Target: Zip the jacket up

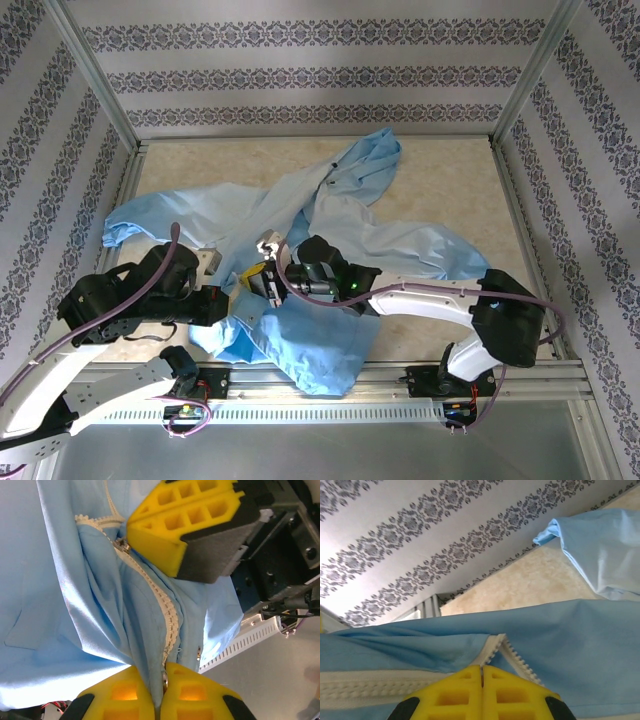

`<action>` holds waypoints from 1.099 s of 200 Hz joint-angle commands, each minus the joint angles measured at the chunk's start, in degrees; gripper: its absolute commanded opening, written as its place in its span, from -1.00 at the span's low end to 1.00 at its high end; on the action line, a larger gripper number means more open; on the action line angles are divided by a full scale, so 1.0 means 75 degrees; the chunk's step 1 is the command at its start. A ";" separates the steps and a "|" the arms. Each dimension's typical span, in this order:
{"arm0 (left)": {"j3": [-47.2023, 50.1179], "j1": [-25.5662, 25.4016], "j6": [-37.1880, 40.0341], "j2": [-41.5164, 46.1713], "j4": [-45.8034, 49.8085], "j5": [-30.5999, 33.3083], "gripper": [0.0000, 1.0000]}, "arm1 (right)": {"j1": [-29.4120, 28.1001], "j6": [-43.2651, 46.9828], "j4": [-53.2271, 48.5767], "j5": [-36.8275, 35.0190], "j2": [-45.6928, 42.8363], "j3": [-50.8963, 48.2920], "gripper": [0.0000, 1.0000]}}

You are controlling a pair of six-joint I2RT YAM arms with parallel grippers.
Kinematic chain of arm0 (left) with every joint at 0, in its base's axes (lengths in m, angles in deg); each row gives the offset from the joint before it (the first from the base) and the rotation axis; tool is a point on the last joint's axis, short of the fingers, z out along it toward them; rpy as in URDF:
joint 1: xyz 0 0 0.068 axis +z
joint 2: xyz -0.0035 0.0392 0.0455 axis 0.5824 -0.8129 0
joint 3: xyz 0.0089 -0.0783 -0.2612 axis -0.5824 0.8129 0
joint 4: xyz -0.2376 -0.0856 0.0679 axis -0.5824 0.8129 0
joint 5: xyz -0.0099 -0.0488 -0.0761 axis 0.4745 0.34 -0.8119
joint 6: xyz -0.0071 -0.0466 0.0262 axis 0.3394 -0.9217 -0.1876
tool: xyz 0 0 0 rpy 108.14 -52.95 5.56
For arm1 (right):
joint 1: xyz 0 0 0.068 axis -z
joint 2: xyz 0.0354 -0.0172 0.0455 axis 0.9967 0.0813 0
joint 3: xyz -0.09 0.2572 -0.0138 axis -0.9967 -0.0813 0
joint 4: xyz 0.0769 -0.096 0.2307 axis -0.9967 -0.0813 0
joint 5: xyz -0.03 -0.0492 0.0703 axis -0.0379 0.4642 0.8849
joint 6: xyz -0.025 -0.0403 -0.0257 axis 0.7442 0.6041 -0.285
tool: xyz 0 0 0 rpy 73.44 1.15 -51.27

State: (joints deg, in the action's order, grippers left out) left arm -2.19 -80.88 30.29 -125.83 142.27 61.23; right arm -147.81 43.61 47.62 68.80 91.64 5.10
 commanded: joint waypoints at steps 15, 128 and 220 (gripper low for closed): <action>-0.0273 0.0069 0.0117 0.0277 0.0456 -0.0142 -1.00 | 0.0566 0.0859 -0.0950 -0.0860 0.0555 0.0335 -1.00; -0.0671 0.0069 0.0196 0.0291 0.1034 0.0063 -1.00 | 0.2133 0.1657 -0.1679 -0.0869 0.1089 0.1114 -1.00; -0.1639 0.0069 0.0587 -0.0338 0.1686 0.0786 -1.00 | 0.3949 0.2006 -0.2131 -0.0672 0.1504 0.1825 -1.00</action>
State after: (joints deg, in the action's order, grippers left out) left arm -11.19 -80.50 32.50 -127.86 148.74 65.64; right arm -122.76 56.24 33.72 69.19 101.76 15.87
